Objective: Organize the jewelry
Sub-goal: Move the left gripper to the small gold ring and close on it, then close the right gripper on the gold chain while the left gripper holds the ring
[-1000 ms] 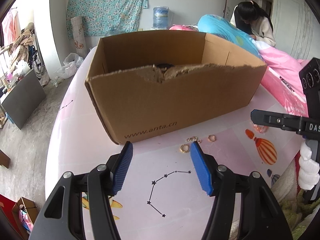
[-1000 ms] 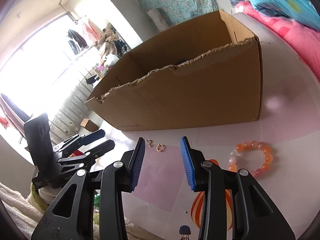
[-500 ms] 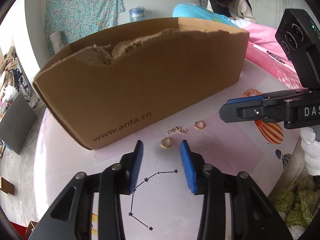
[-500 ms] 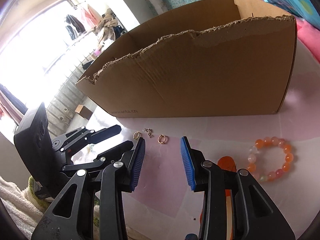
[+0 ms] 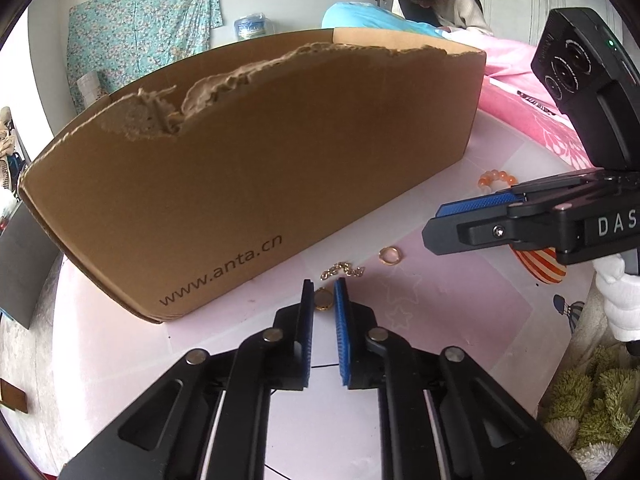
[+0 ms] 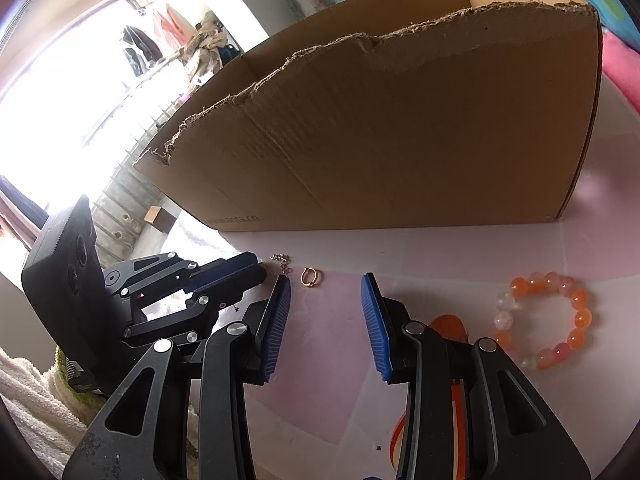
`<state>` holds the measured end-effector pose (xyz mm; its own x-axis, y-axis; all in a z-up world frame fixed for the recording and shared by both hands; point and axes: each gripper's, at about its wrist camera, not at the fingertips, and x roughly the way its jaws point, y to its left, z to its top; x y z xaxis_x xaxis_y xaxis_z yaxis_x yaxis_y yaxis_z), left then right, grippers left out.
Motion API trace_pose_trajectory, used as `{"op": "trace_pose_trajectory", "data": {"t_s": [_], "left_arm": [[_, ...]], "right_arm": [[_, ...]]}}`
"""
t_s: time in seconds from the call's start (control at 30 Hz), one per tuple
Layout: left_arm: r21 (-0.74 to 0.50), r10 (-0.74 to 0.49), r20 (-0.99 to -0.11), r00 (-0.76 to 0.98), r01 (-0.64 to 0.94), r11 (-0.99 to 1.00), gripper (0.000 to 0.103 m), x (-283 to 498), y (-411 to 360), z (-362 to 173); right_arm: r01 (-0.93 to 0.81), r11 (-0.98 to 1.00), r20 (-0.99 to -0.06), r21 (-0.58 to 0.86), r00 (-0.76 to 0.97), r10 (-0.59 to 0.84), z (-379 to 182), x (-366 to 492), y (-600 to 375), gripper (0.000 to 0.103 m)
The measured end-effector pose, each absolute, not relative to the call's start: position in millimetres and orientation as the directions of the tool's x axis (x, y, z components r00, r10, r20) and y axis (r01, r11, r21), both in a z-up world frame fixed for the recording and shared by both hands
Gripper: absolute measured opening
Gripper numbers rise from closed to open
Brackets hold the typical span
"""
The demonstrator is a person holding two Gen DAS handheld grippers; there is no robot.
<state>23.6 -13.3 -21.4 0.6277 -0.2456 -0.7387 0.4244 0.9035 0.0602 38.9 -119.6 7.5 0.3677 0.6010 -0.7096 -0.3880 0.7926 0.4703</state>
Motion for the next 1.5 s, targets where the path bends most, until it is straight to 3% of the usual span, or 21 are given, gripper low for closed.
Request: {"op": "trace_pose_trajectory", "data": {"t_s": [0.27,0.47,0.67,0.97,1.2,1.27,1.5], "left_arm": [[0.04,-0.253,-0.732,0.633,0.41,0.911,0.009,21.1,-9.5,-17.6],[0.022,-0.257,-0.714,0.651,0.388,0.921,0.009,17.8,-1.2,-8.9],[0.013,-0.253,-0.703,0.664,0.368,0.93,0.009,15.2,5.5,-4.2],[-0.008,-0.256,-0.7,0.667,0.351,0.936,0.009,16.8,12.0,-4.2],[-0.015,-0.256,-0.696,0.671,0.343,0.939,0.009,17.1,15.5,-4.3],[-0.014,-0.255,-0.696,0.672,0.342,0.94,0.009,16.1,16.4,-4.2],[-0.009,-0.25,-0.693,0.676,0.338,0.941,0.009,13.9,15.8,-3.3]], "right_arm": [[-0.421,0.8,-0.715,0.427,0.385,0.584,8.8,38.6,-112.9,0.036],[-0.509,0.817,-0.738,0.271,0.435,0.516,13.1,32.4,-82.2,0.036],[-0.571,0.812,-0.755,0.121,0.478,0.449,10.3,27.3,-52.9,0.029],[-0.578,0.816,-0.761,0.029,0.516,0.393,0.7,28.9,-38.2,0.012],[-0.574,0.819,-0.757,0.026,0.523,0.391,-3.5,24.0,-36.4,0.008],[-0.572,0.819,-0.758,0.039,0.518,0.397,-2.9,20.8,-50.6,0.002],[-0.574,0.816,-0.752,0.061,0.511,0.416,7.0,15.6,-62.8,0.001]]}}
